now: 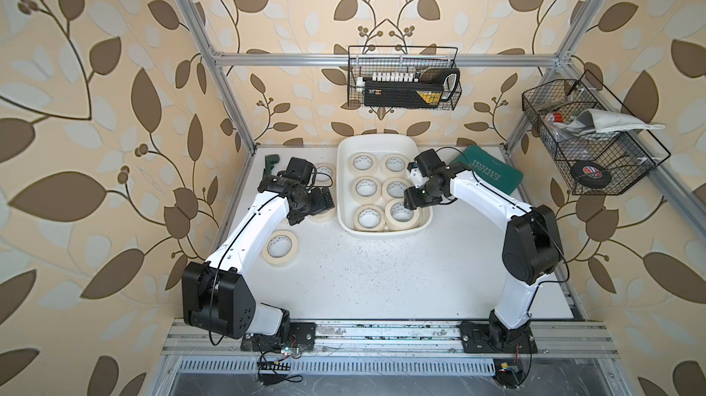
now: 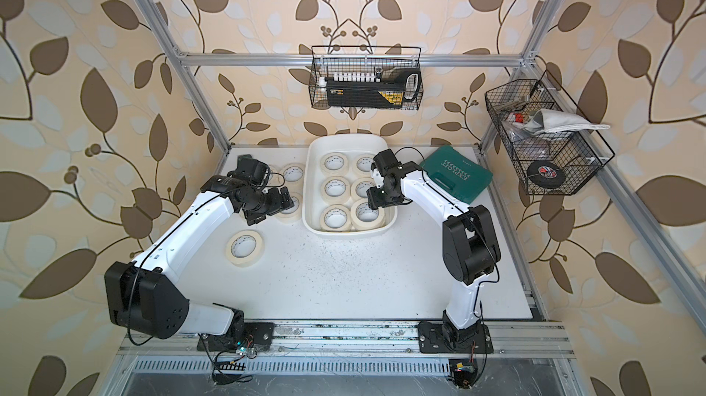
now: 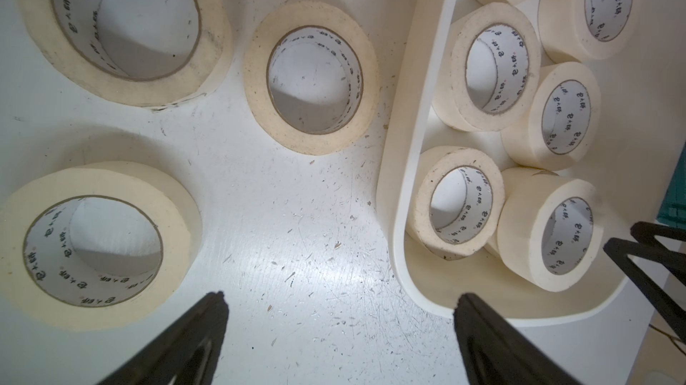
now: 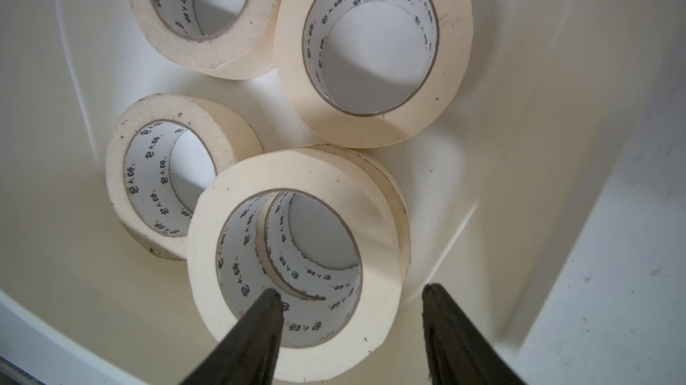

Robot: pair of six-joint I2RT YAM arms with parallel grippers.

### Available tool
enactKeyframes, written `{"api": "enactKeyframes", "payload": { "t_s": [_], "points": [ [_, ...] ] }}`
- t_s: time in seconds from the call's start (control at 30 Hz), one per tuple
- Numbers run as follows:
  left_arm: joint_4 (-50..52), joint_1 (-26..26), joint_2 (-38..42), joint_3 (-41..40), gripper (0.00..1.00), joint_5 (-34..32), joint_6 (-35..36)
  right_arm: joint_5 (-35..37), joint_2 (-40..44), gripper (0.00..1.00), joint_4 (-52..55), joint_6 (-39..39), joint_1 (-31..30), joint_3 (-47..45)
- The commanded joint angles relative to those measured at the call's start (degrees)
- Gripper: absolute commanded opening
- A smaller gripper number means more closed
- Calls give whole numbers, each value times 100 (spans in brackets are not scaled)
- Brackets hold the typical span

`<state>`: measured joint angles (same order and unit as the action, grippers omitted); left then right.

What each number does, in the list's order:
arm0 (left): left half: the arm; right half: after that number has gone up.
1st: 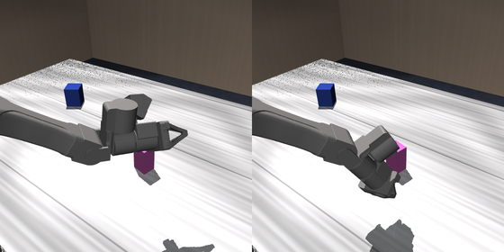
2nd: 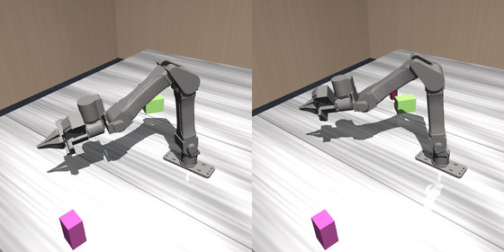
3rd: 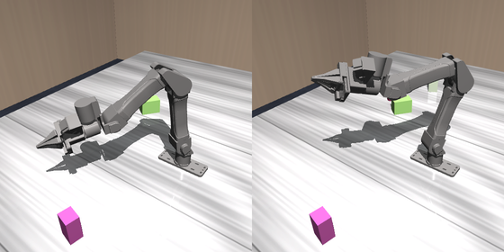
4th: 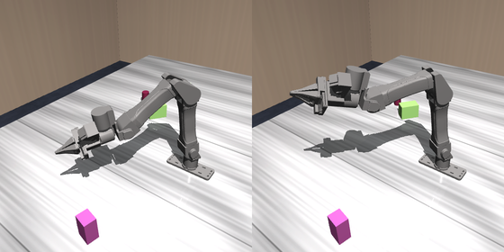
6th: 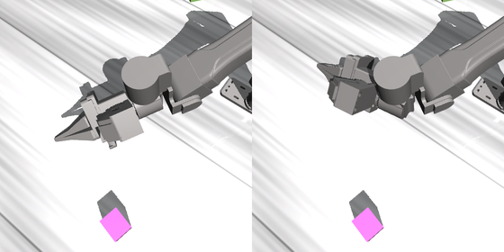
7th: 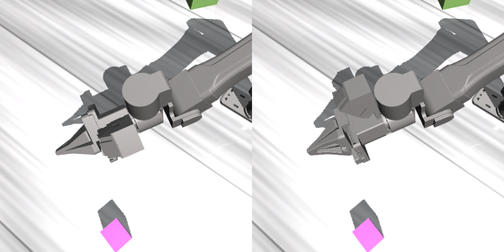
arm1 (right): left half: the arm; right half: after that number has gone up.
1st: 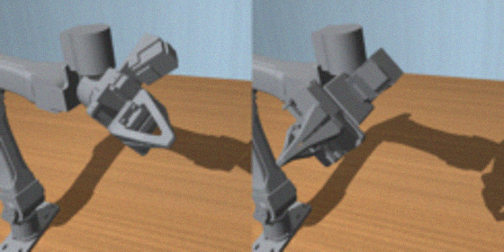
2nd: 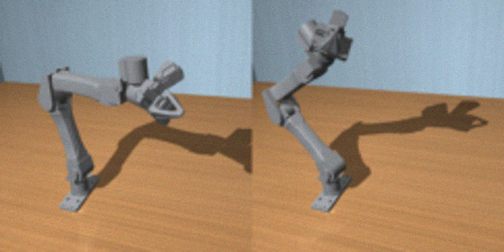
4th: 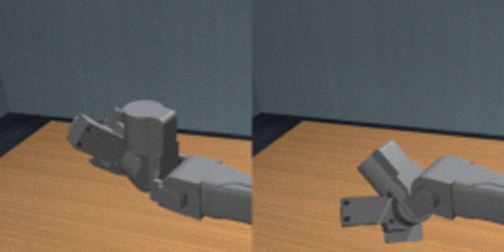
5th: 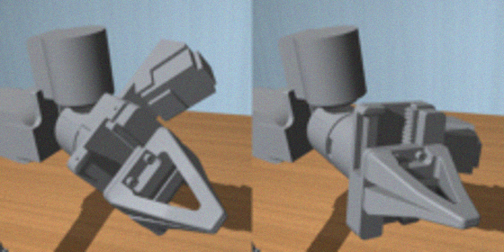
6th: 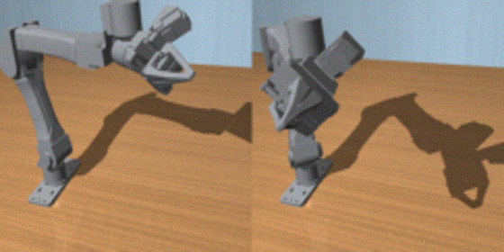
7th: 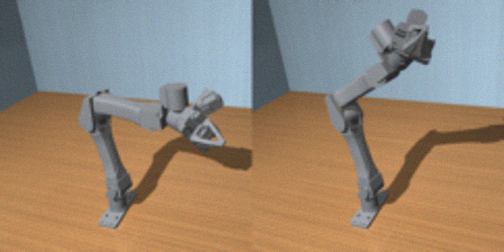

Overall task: Take out the art tape in the storage box
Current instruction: Pick up the art tape from the storage box.

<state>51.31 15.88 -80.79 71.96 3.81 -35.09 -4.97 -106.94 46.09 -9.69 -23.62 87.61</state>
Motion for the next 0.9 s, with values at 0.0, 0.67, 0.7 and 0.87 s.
{"api": "enactKeyframes", "payload": {
  "t_s": [0.0, 0.67, 0.7, 0.87],
  "points": [
    [-48, 64, -1, 106, 99, 108, -46, 26, -216, 58, -23, 29, -12, -69],
    [2, 151, 137, 185, 99, 249, -90, -4, -87, 13, 85, -19, -18, 46],
    [2, 165, 144, 201, 99, 250, -86, -26, -31, 10, 94, -30, -17, 63],
    [-18, 304, 222, 323, 99, 209, -22, 8, 300, 0, 186, -146, -29, 175]
  ]
}}
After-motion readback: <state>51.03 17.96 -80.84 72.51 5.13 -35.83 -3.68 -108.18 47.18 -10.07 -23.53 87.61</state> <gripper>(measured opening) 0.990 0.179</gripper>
